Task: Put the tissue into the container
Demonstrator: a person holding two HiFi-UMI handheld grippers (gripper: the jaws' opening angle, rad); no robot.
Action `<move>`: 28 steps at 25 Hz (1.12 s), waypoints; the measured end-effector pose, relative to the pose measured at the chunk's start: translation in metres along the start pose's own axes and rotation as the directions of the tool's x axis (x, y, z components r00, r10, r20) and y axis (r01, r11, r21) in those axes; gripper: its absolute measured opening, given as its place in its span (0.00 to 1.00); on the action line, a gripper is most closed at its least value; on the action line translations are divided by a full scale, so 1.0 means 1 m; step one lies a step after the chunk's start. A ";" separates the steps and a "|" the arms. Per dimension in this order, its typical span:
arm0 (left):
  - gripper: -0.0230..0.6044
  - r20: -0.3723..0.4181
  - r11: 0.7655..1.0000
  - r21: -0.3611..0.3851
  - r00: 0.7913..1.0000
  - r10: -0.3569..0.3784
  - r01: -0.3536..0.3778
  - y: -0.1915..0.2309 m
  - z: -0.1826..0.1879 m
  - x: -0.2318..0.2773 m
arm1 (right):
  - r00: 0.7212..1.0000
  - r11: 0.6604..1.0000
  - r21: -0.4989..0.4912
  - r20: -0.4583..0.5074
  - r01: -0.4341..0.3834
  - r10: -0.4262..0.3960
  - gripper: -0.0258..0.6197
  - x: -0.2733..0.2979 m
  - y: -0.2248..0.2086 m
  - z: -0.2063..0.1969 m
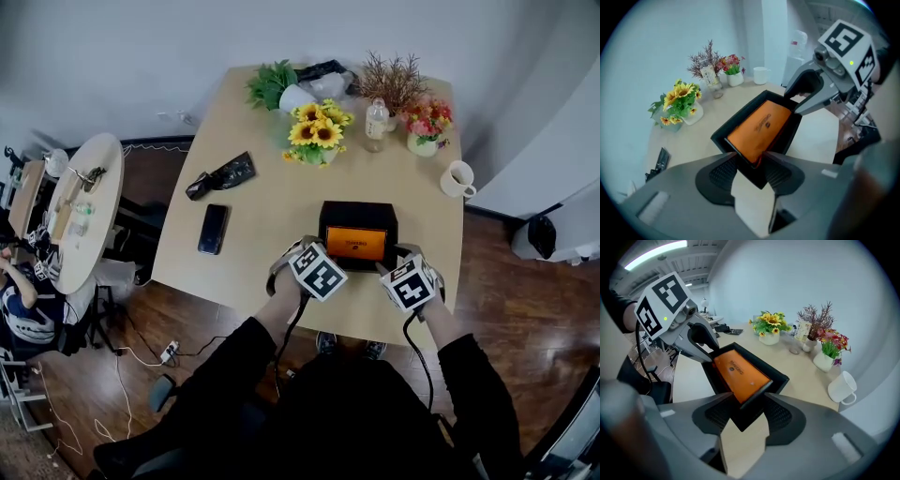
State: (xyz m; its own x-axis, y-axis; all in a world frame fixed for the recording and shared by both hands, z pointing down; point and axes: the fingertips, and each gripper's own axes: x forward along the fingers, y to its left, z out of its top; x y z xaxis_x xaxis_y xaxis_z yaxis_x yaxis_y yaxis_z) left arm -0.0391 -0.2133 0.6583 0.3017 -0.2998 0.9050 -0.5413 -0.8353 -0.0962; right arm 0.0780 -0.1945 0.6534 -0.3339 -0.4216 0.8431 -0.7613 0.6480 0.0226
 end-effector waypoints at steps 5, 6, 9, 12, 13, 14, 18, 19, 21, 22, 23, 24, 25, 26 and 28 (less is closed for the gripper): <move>0.38 0.014 0.998 0.018 0.998 0.055 -0.056 0.007 -0.003 -0.005 | 1.000 1.000 0.001 0.004 0.005 -0.005 0.37 -0.003 -0.001 -0.002; 0.39 0.016 0.998 0.014 0.998 0.056 -0.056 0.007 -0.004 -0.006 | 1.000 1.000 -0.001 0.008 0.008 -0.008 0.37 -0.005 -0.001 -0.002; 0.40 0.026 0.998 0.018 0.998 0.058 -0.058 0.004 -0.006 -0.012 | 1.000 1.000 0.007 0.020 0.013 -0.013 0.37 -0.008 0.001 -0.001; 0.40 0.044 0.997 0.020 0.997 0.070 -0.070 0.001 -0.004 -0.020 | 0.999 1.000 0.005 0.041 0.021 -0.021 0.37 -0.014 0.002 0.003; 0.40 0.050 0.997 0.021 0.996 0.075 -0.077 0.000 -0.003 -0.023 | 0.998 1.000 0.005 0.050 0.024 -0.024 0.37 -0.016 0.002 0.004; 0.40 0.052 0.996 0.024 0.995 0.084 -0.085 0.000 -0.002 -0.025 | 0.998 1.000 0.005 0.059 0.029 -0.029 0.37 -0.019 0.002 0.006; 0.40 0.088 0.989 0.042 0.987 0.137 -0.141 -0.002 0.004 -0.042 | 0.993 0.999 0.001 0.108 0.051 -0.051 0.37 -0.038 0.004 0.017; 0.40 0.112 0.987 0.044 0.982 0.149 -0.154 -0.004 0.009 -0.049 | 0.991 0.999 0.001 0.123 0.053 -0.053 0.37 -0.044 0.006 0.019; 0.40 0.162 0.983 0.045 0.972 0.169 -0.178 -0.008 0.018 -0.066 | 0.987 0.999 0.004 0.154 0.054 -0.054 0.37 -0.056 0.010 0.023; 0.40 0.186 0.982 0.044 0.967 0.174 -0.185 -0.012 0.022 -0.075 | 0.984 0.999 0.005 0.171 0.054 -0.054 0.37 -0.064 0.013 0.025; 0.40 0.212 0.982 0.039 0.961 0.174 -0.187 -0.016 0.025 -0.085 | 0.980 0.998 0.006 0.189 0.056 -0.056 0.37 -0.072 0.015 0.027; 0.40 0.243 0.982 0.027 0.955 0.172 -0.184 -0.021 0.028 -0.095 | 0.975 0.998 0.005 0.212 0.062 -0.062 0.37 -0.081 0.017 0.029; 0.40 0.281 0.984 0.009 0.945 0.170 -0.179 -0.025 0.032 -0.107 | 0.968 0.998 0.005 0.242 0.070 -0.069 0.37 -0.092 0.018 0.032; 0.40 0.327 0.985 -0.013 0.930 0.168 -0.173 -0.030 0.036 -0.121 | 0.958 0.997 0.007 0.277 0.080 -0.079 0.37 -0.104 0.019 0.036; 0.40 0.449 0.985 -0.044 0.877 0.170 -0.168 -0.041 0.044 -0.152 | 0.926 0.994 0.019 0.363 0.105 -0.104 0.37 -0.132 0.020 0.044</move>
State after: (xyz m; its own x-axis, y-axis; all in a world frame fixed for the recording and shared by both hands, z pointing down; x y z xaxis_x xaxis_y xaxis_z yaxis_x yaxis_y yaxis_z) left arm -0.0286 -0.1540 0.5060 0.5248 -0.6117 0.5919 -0.6185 -0.7518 -0.2286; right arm 0.0821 -0.1535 0.5188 -0.4315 -0.6881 0.5834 -0.8023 0.5884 0.1005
